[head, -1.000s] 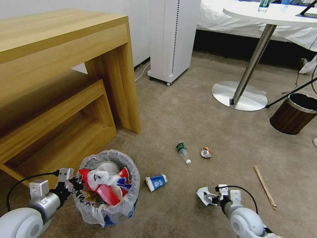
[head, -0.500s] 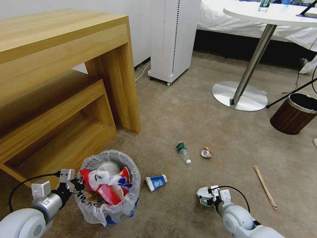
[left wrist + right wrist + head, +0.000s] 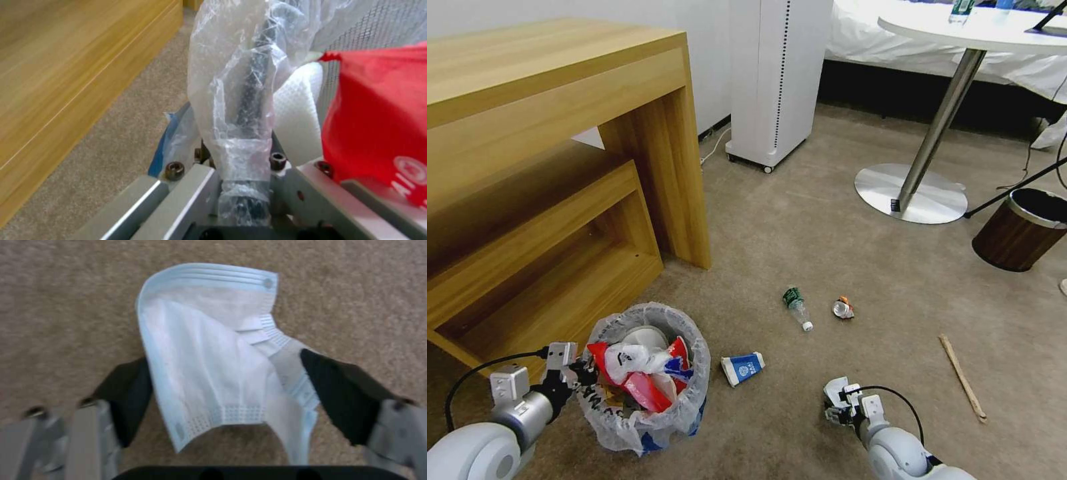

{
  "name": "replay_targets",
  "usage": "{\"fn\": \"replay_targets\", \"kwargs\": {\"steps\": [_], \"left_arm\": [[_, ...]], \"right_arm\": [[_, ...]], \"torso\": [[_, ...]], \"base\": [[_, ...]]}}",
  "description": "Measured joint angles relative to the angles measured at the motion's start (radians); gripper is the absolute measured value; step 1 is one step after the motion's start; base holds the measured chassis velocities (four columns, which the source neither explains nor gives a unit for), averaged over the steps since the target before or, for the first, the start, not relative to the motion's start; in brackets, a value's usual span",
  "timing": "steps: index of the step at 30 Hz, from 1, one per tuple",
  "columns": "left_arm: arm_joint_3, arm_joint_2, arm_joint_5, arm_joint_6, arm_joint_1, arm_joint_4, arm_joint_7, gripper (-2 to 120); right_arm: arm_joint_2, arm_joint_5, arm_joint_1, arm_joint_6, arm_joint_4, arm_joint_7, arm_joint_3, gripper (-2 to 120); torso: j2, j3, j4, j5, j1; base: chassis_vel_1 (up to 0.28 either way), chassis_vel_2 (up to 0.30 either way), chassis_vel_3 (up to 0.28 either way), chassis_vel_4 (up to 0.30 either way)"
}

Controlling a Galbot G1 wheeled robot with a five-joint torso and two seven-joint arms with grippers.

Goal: Pick up the trash bin and place the garbage on the floor into it.

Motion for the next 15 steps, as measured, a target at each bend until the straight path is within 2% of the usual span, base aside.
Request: {"fn": "replay_targets", "kwargs": {"steps": [1, 3, 4, 6, 7, 9, 11, 14, 15], "left_arm": [[0.002, 0.0, 0.0, 0.0, -0.002, 0.001, 0.0, 1], [0.002, 0.0, 0.0, 0.0, -0.002, 0.001, 0.0, 1], [0.005, 0.0, 0.0, 0.0, -0.006, 0.003, 0.0, 1], [0.006, 0.0, 0.0, -0.003, -0.008, 0.009, 0.0, 1], [0.006, 0.0, 0.0, -0.003, -0.008, 0.009, 0.0, 1], [0.006, 0.0, -0.001, -0.006, -0.009, 0.013, 0.0, 1], [0.007, 0.0, -0.001, -0.008, -0.01, 0.015, 0.001, 1], [0.01, 0.0, -0.001, -0.011, -0.014, 0.019, 0.001, 1], [0.01, 0.0, -0.001, -0.011, -0.014, 0.019, 0.001, 1]], "right_arm": [[0.0, -0.006, 0.0, 0.008, -0.007, 0.0, 0.001, 78], [0.0, -0.006, 0.0, 0.008, -0.007, 0.0, 0.001, 78], [0.004, -0.017, -0.001, 0.02, -0.018, -0.001, 0.001, 64], [0.009, -0.034, -0.007, 0.037, -0.031, -0.005, 0.002, 54], [0.009, -0.034, -0.007, 0.037, -0.031, -0.005, 0.002, 54], [0.01, -0.041, -0.012, 0.045, -0.033, -0.008, 0.004, 43], [0.01, -0.045, -0.014, 0.05, -0.035, -0.009, 0.005, 41], [0.015, -0.064, -0.018, 0.07, -0.047, -0.016, 0.005, 26], [0.015, -0.064, -0.018, 0.07, -0.047, -0.016, 0.005, 26]], "torso": [[0.0, 0.0, 0.0, 0.0001, 0.0], [0.0, 0.0, 0.0, 0.0001, 0.0], [0.0, 0.0, -0.0001, 0.0001, 0.0], [0.0, 0.0, 0.0, 0.0001, 0.0], [0.0, 0.0, 0.0, 0.0001, 0.0], [0.0, 0.0, 0.0, 0.0001, 0.0], [0.0, 0.0, 0.0, 0.0001, 0.0], [0.0, 0.0, 0.0, 0.0001, 0.0], [0.0, 0.0, 0.0, 0.0001, 0.0]], "base": [[0.0, 0.0, 0.0, 0.0], [0.0, 0.0, 0.0, 0.0], [0.0, 0.0, 0.0, 0.0], [0.0, 0.0, 0.0, 0.0], [0.0, 0.0, 0.0, 0.0], [0.0, 0.0, 0.0, 0.0], [0.0, 0.0, 0.0, 0.0], [0.0, 0.0, 0.0, 0.0], [0.0, 0.0, 0.0, 0.0]]}}
